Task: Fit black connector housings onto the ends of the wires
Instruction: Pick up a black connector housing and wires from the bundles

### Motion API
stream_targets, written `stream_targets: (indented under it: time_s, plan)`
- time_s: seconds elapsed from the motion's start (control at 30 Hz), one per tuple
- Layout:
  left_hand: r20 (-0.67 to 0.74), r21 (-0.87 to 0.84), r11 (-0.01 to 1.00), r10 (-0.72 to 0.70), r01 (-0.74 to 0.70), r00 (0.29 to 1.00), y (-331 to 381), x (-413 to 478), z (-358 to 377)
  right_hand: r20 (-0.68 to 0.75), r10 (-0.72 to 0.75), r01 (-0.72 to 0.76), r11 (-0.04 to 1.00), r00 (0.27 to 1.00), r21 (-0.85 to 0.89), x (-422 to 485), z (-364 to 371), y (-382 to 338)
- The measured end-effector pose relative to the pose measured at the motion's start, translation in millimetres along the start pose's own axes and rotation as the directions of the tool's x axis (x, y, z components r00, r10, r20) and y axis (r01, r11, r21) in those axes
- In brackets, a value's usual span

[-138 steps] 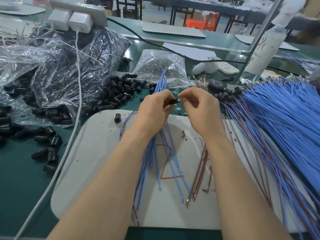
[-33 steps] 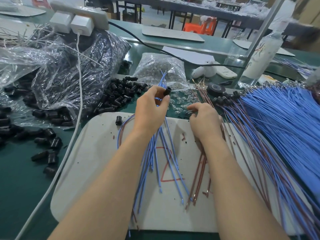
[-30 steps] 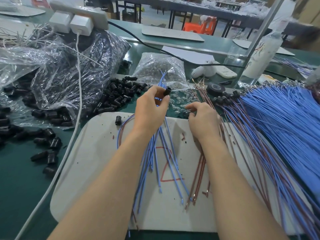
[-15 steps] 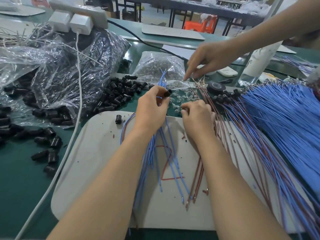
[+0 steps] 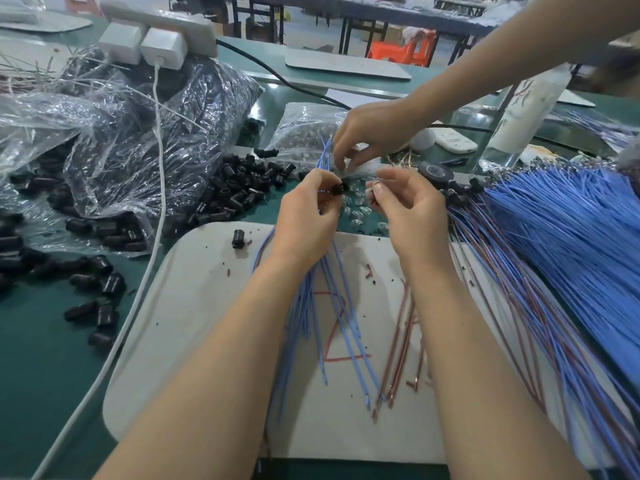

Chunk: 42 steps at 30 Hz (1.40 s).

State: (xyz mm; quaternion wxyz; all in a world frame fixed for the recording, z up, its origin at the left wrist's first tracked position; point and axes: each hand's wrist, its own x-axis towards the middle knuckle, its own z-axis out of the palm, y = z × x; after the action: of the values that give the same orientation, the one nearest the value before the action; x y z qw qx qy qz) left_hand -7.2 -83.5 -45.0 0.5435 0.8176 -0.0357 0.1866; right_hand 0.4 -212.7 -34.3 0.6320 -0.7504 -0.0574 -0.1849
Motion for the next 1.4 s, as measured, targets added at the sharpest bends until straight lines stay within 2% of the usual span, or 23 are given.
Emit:
stream_targets:
  time_s: [0.07, 0.2, 0.27, 0.33, 0.5, 0.6, 0.83, 0.97, 1.13, 1.23, 1.4]
  plan:
    - [0.006, 0.000, 1.000, 0.003, -0.003, 1.000, 0, 0, 1, 0.011, -0.016, 0.016, 0.999, 1.000, -0.042, 0, -1, 1]
    - [0.023, -0.010, 1.000, 0.018, -0.018, 1.000, 0, -2, 1, -0.010, -0.062, 0.056, 0.952, 0.998, -0.300, -2, -1, 10]
    - [0.036, -0.015, 1.000, 0.019, -0.019, 0.999, -1, -2, 2, -0.007, -0.092, 0.082, 0.925, 0.996, -0.370, -4, 0, 13]
    - [0.045, -0.012, 1.000, 0.018, -0.018, 0.999, -2, -2, 2, -0.002, -0.105, 0.097, 0.922, 0.994, -0.374, -5, 2, 11]
    - [0.045, -0.021, 1.000, 0.022, -0.021, 0.999, -3, -2, 2, 0.071, -0.090, 0.103, 0.971, 0.993, -0.217, -6, 1, 0]
    - [0.041, -0.003, 0.999, 0.034, -0.034, 0.999, -5, -1, 1, 0.103, -0.113, 0.131, 0.972, 0.988, -0.193, -7, 1, -5]
    - [0.040, 0.019, 0.999, 0.046, -0.047, 0.998, -5, -1, 1, 0.117, -0.175, 0.201, 0.942, 0.978, -0.268, -8, 2, -9]
    - [0.044, 0.021, 0.999, 0.041, -0.042, 0.998, -5, -1, 2, 0.074, -0.216, 0.228, 0.912, 0.974, -0.341, -9, 3, -8]
    - [0.070, 0.027, 0.996, 0.079, -0.081, 0.994, -3, -3, 2, 0.158, -0.205, 0.254, 0.867, 0.966, -0.428, -12, 10, -5]
    - [0.069, 0.127, 0.981, 0.141, -0.149, 0.988, -4, -3, 4, 0.121, -0.238, 0.267, 0.856, 0.964, -0.443, -13, 11, -6]
    - [-0.034, 0.314, 0.932, 0.199, -0.179, 0.979, -5, -2, 3, 0.121, -0.292, 0.315, 0.842, 0.949, -0.439, -14, 14, -8]
